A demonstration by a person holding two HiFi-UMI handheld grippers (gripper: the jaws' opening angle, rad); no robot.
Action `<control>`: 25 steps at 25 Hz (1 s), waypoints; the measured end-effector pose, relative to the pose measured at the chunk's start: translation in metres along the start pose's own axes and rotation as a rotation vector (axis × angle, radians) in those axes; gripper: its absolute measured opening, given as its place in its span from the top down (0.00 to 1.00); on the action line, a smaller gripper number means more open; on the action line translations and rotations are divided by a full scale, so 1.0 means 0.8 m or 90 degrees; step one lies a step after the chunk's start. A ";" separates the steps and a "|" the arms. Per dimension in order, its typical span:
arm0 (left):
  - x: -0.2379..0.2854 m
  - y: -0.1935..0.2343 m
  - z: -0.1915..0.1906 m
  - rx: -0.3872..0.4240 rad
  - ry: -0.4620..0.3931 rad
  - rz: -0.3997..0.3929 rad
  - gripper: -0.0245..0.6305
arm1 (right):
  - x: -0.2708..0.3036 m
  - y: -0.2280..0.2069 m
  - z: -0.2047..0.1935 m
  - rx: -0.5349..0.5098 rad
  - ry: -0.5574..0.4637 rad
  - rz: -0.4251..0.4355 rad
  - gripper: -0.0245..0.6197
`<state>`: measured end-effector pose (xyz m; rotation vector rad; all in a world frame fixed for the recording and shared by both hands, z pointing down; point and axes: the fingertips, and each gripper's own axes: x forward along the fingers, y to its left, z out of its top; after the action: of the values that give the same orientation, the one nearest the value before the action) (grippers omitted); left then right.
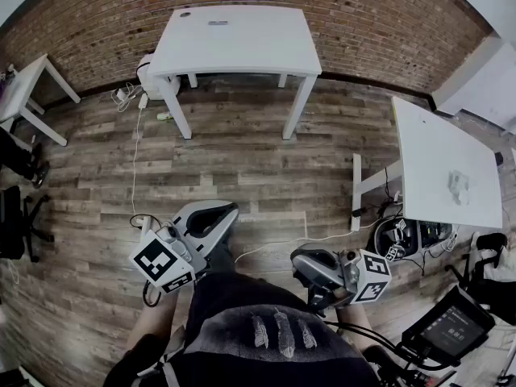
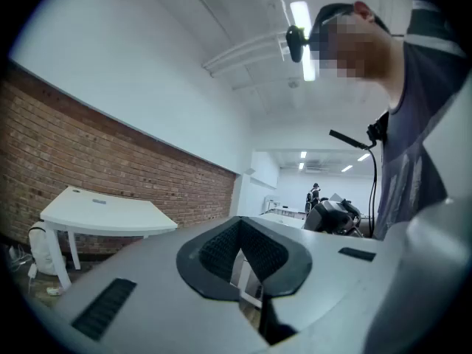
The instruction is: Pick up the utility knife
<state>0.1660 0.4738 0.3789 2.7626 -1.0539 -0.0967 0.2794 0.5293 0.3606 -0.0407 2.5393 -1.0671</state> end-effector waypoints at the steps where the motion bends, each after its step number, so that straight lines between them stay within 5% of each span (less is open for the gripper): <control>1: -0.004 0.023 0.006 -0.002 -0.005 0.001 0.97 | 0.020 -0.013 0.003 0.007 -0.006 -0.002 0.96; 8: -0.011 0.182 0.042 -0.005 -0.016 -0.003 0.97 | 0.151 -0.105 0.042 0.019 0.011 -0.017 0.96; 13: -0.017 0.237 0.066 -0.006 -0.049 -0.010 0.97 | 0.209 -0.133 0.045 0.039 0.066 0.015 0.96; 17: -0.024 0.241 0.071 -0.041 -0.068 -0.045 0.97 | 0.249 -0.120 0.024 0.064 0.171 0.121 0.96; 21: -0.017 0.227 0.089 -0.090 -0.087 -0.114 0.97 | 0.283 -0.103 -0.018 0.106 0.355 0.227 0.96; 25: -0.016 0.210 0.104 -0.082 -0.097 -0.177 0.97 | 0.311 -0.097 -0.037 0.073 0.476 0.296 0.96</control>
<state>0.0366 0.3474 0.3297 2.7993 -0.6612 -0.4032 0.0289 0.4517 0.3497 1.1118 2.8519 -1.1659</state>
